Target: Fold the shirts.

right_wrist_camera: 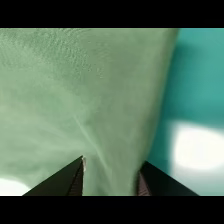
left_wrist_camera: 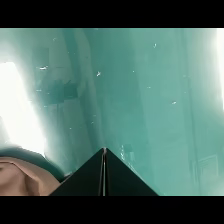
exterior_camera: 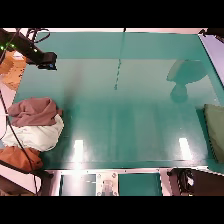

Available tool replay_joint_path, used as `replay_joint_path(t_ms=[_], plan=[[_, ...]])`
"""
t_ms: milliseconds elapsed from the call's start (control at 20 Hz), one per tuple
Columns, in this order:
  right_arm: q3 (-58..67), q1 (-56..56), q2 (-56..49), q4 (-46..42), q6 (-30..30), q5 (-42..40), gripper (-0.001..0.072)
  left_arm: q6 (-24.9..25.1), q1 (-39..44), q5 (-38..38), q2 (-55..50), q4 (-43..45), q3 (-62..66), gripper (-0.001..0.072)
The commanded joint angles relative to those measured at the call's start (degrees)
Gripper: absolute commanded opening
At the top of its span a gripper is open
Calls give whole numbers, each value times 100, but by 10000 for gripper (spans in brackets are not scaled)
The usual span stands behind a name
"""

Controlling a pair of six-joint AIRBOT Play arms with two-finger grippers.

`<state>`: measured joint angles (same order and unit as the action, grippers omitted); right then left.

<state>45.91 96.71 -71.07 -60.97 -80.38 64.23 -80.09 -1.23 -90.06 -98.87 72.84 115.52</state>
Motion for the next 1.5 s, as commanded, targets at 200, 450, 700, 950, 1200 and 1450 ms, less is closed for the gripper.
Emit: replay_joint_path(t_ms=[200,450,700,950,1200,1450], plan=[[1687,-472,354,-1001,-1515,1438,83,111,0,151,9,7,2,21],[1777,-2979,693,1209,-284,295,21,-83,0,-192,199,101,-114,20],[1390,-6391,693,973,70,146,21,-396,184,-140,1349,79,-2271,20],[258,-9097,693,713,-48,-389,21,-839,538,669,3412,46,-5254,21],[98,-9895,693,719,-105,-717,22,-988,535,935,4334,50,-6286,22],[94,-9892,691,737,-101,-616,22,-990,535,960,4352,-13,-6279,22]])
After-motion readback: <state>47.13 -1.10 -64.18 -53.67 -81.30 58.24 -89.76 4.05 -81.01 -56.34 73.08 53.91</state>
